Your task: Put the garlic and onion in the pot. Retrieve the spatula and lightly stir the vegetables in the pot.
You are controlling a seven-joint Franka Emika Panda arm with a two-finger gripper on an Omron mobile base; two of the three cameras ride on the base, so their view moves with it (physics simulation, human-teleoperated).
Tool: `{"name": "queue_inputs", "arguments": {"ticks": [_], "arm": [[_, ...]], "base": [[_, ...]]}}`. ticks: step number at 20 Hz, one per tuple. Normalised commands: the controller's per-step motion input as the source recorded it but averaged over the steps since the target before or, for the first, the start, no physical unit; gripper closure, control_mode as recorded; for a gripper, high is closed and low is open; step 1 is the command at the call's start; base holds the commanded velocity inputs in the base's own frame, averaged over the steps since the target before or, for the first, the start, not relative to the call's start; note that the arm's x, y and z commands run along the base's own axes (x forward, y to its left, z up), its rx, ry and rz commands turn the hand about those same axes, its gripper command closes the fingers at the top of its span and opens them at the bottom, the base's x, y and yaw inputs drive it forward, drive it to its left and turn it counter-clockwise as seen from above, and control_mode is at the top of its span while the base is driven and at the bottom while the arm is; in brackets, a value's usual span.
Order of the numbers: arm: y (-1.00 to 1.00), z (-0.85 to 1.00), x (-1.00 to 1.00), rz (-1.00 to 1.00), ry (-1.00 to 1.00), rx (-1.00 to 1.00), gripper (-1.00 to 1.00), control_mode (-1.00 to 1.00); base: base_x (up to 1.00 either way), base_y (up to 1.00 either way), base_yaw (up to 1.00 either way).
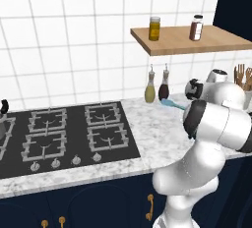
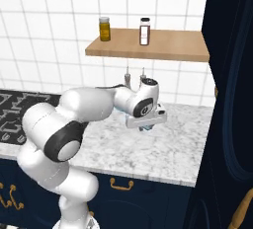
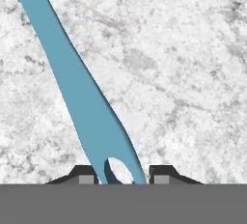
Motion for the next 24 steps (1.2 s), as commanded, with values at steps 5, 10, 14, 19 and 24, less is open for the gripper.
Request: {"name": "queue_inputs", "arguments": {"ticks": [5,10,14,19,24], "arm": [[0.60,1.00,-0.60,-0.08,0.00,0.00,1.00,-1.00],[0.69,1.00,-0.71,-0.18,0.07,0.00,1.00,-1.00],[0.79,0.98,-0.66,-0.12,0.12,0.00,1.00,-1.00],[0.75,0.68,-0.72,-0.13,0.04,0.00,1.00,-1.00],[0.37,0.19,-0.27,-0.02,0.03,0.00,1.00,1.00]], "base": [[0.00,0.00,0.00],[0.00,0.00,0.00],[0.00,0.00,0.00],[0.00,0.00,0.00],[-0.06,0.09,0.00]]}}
